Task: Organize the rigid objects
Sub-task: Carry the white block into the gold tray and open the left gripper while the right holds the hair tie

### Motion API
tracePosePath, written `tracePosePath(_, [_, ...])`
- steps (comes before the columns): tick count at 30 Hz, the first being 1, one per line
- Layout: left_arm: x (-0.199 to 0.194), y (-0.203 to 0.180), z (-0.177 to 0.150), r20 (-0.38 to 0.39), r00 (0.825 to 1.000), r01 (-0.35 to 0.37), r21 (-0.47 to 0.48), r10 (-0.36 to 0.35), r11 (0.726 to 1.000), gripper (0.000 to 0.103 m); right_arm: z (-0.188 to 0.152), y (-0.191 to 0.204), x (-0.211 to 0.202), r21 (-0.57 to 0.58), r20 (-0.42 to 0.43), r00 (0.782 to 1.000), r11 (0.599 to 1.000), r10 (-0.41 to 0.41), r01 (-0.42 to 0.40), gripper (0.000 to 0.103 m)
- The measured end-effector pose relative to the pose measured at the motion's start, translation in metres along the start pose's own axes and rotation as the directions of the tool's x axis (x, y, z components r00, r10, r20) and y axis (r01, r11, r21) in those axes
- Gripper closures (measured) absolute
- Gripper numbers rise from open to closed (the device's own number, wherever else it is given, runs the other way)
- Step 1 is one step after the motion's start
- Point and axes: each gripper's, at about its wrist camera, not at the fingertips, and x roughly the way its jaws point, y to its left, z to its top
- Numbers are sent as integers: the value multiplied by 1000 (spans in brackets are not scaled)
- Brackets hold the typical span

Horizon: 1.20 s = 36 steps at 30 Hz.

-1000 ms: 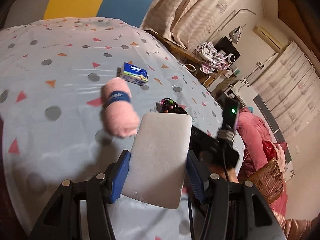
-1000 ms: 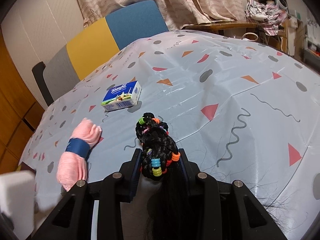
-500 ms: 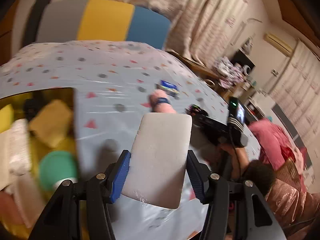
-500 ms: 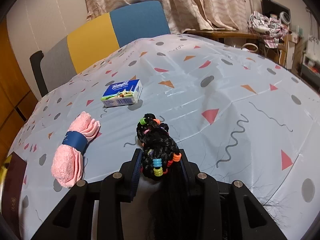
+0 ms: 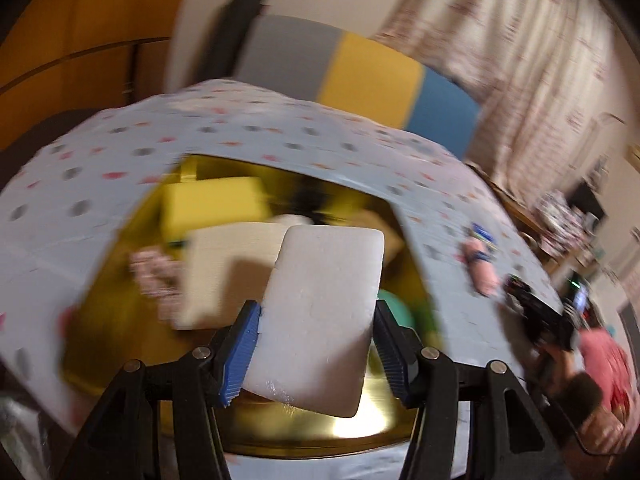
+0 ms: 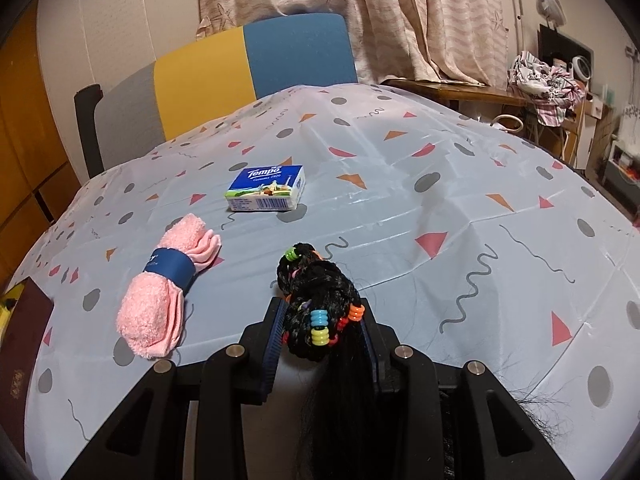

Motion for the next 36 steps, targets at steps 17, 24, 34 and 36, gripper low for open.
tracePosePath(17, [6, 73, -6, -23, 975, -224, -145, 223, 964, 19, -5, 3, -21, 12, 19, 999, 1000, -28, 28, 68])
tracePosePath(24, [-14, 71, -7, 47, 977, -198, -168, 208, 966, 19, -13, 21, -44, 4, 12, 999, 999, 45, -45, 68])
tracePosePath(34, [-17, 27, -16, 75, 994, -78, -6, 79, 997, 19, -18, 84, -82, 64, -35, 946, 946, 321, -318, 68])
tracePosePath(36, [-16, 20, -18, 66, 996, -57, 13, 56, 998, 19, -19, 105, -91, 68, -45, 920, 920, 389, -385, 68])
